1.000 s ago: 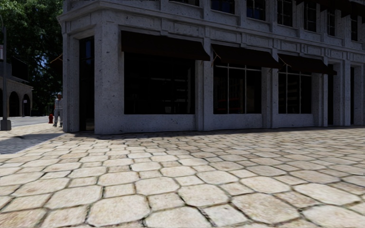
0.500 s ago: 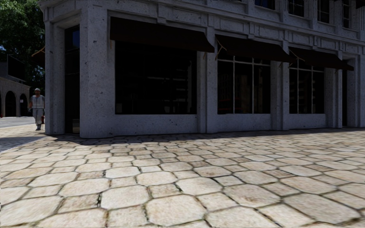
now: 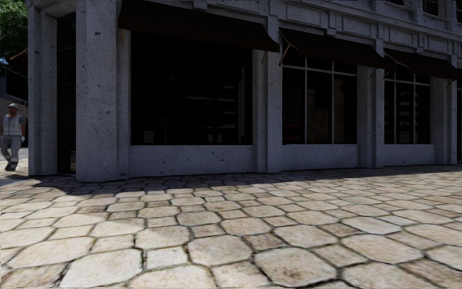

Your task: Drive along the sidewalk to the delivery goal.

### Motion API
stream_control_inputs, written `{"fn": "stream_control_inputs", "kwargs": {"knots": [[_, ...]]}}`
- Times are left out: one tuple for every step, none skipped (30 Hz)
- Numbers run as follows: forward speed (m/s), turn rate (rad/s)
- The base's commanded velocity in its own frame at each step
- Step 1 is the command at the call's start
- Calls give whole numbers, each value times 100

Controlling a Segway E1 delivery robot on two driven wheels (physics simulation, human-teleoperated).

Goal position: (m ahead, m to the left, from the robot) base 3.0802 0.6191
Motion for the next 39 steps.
{"fn": "stream_control_inputs", "kwargs": {"knots": [[200,19],[200,19],[197,19],[197,19],[191,20],[181,20],[172,21],[168,21],[168,21],[168,23],[167,25],[166,25],[166,25],[166,25],[166,26],[165,31],[165,31],[165,31],[165,32],[165,32],[165,32],[165,32],[165,32],[165,32],[165,32],[165,32],[165,33],[165,33],[165,36],[165,36],[165,37],[165,37],[165,37],[165,37],[165,37],[165,37],[165,37],[165,37],[165,37]]}}
